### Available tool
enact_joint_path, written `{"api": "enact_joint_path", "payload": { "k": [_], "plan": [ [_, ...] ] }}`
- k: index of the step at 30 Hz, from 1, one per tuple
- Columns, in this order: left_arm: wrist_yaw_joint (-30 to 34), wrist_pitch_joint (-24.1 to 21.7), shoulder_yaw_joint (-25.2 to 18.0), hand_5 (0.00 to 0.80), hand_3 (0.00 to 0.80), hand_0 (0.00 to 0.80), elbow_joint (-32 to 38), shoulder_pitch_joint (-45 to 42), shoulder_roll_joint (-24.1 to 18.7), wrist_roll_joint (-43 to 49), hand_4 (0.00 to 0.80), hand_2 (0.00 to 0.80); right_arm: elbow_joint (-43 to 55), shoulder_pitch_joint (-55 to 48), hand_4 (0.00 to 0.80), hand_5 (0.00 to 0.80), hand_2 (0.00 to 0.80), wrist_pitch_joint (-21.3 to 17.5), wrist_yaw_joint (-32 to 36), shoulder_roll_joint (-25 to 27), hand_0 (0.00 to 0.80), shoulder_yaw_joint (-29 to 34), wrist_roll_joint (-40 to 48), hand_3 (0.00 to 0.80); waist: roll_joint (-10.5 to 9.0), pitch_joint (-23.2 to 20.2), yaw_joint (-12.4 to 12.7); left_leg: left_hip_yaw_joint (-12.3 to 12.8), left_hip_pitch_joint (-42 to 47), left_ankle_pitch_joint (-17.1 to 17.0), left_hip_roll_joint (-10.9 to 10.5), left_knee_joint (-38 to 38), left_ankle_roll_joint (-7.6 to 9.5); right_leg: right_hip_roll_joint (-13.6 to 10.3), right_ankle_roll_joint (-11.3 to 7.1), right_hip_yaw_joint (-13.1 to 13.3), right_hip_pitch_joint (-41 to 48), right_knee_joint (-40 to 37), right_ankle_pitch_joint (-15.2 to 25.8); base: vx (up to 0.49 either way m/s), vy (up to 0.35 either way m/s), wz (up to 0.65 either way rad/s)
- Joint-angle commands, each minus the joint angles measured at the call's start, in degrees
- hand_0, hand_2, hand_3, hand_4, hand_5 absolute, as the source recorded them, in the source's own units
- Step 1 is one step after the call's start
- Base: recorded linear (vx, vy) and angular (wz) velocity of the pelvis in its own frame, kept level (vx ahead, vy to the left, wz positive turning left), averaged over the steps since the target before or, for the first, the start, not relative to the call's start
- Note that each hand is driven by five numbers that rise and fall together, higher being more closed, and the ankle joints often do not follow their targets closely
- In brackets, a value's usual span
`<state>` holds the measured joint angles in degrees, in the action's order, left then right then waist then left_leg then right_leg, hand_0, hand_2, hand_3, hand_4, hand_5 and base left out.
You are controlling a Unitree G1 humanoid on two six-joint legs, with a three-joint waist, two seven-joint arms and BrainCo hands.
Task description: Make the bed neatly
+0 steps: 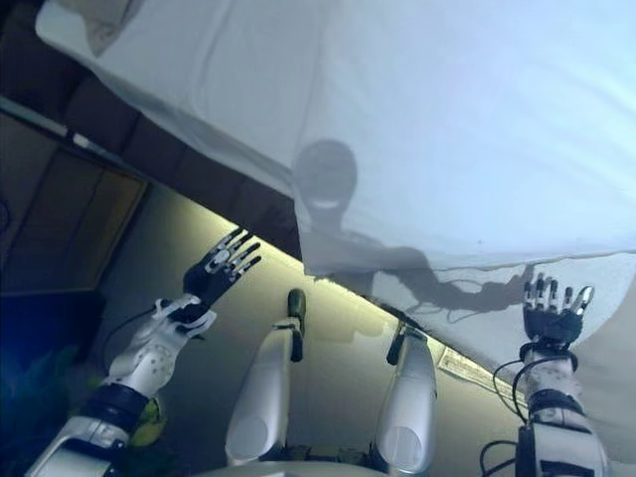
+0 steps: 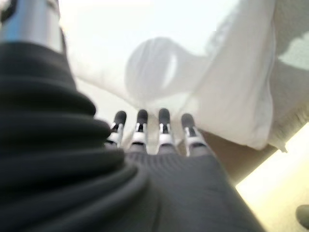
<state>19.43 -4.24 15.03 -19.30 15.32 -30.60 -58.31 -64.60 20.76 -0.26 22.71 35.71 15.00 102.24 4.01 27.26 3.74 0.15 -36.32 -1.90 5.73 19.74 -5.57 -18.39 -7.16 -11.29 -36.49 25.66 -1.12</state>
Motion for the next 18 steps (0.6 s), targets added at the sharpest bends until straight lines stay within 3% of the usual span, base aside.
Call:
{"api": "enact_joint_path", "payload": {
  "k": [1, 9, 18],
  "plan": [
    [-1.8, -2.3, 0.6, 0.000, 0.000, 0.000, 4.7, 1.3, -3.4, -1.9, 0.000, 0.000, -2.5, 3.3, 0.000, 0.000, 0.000, 2.1, 0.9, 5.0, 0.000, 1.5, 5.5, 0.000, 0.10, 0.1, 2.3, -3.3, -1.2, -2.6, 4.8, -1.9, -4.81, -6.4, -7.80, 1.7, -0.4, -8.6, 11.4, 0.003, -0.108, 0.02],
    [-2.0, -0.4, 0.1, 0.000, 0.000, 0.000, 7.8, 2.1, -7.6, -5.8, 0.000, 0.000, -4.8, 9.3, 0.000, 0.000, 0.000, 2.9, -2.3, 12.1, 0.000, 0.9, 7.4, 0.000, 2.32, 0.2, 3.2, -1.9, -6.5, -1.9, 4.7, 1.7, -4.61, -8.4, -7.70, 1.6, -6.3, -4.7, 10.4, 0.004, -0.024, 0.00],
    [-2.2, -0.2, 0.1, 0.000, 0.000, 0.000, 9.0, 1.5, -9.1, -7.0, 0.000, 0.000, -6.2, 7.8, 0.000, 0.000, 0.000, 6.7, -1.6, 10.7, 0.000, 1.9, 10.8, 0.000, 2.51, 0.2, 3.3, -2.9, -8.6, -0.4, 5.0, 4.8, -4.32, -8.3, -7.57, 2.4, -9.0, -0.9, 8.7, 0.045, -0.047, 0.05]
  ]
}}
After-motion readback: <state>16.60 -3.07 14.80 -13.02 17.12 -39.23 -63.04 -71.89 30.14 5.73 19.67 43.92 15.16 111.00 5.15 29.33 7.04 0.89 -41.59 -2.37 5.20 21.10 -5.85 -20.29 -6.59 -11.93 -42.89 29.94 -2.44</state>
